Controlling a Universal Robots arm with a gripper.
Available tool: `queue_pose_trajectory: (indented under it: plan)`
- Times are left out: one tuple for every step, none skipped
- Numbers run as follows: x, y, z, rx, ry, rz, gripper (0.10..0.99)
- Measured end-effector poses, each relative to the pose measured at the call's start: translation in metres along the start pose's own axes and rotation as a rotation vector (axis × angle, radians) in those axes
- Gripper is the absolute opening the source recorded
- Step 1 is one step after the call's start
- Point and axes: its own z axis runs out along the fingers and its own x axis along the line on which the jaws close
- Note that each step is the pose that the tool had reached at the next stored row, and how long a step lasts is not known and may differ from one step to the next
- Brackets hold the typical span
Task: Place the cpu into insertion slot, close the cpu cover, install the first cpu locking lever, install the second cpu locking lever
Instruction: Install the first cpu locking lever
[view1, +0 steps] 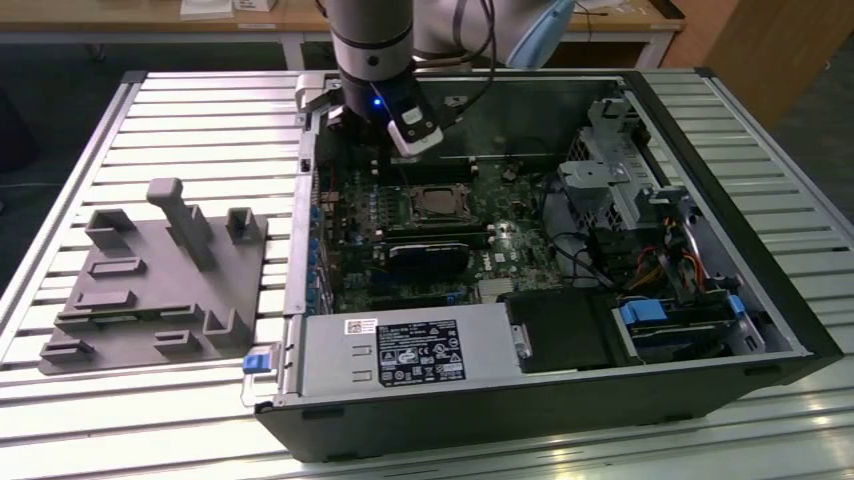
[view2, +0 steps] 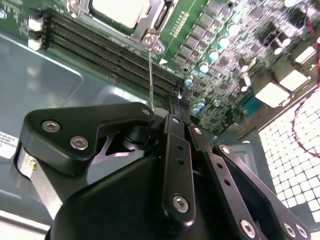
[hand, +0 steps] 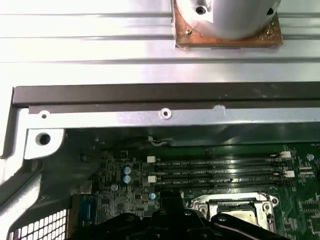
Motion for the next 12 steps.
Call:
queue_pose_trajectory:
  plan:
    - [0.0001, 0.0000, 0.0000, -0.007, 0.0002, 0.000, 0.106]
    - [0.0002, 0.0000, 0.0000, -0.010, 0.0004, 0.001, 0.106]
    - [0.0002, 0.0000, 0.0000, -0.010, 0.0004, 0.001, 0.106]
    - [0.0002, 0.0000, 0.0000, -0.010, 0.0004, 0.001, 0.106]
    - [0.0002, 0.0000, 0.0000, -0.010, 0.0004, 0.000, 0.106]
    - [0.0002, 0.0000, 0.0000, -0.010, 0.0005, 0.000, 0.106]
    - [-0.0002, 0.0000, 0.0000, -0.010, 0.0005, 0.000, 0.106]
    - [-0.0013, 0.0001, 0.0001, -0.010, 0.0005, 0.000, 0.106]
    - [-0.0027, 0.0001, 0.0001, -0.010, 0.0005, 0.000, 0.106]
    - [-0.0047, 0.0002, 0.0003, -0.010, 0.0005, 0.000, 0.106]
    - [-0.0067, 0.0003, 0.0003, -0.010, 0.0005, 0.000, 0.106]
    - [-0.0087, 0.0004, 0.0004, -0.010, 0.0005, 0.000, 0.106]
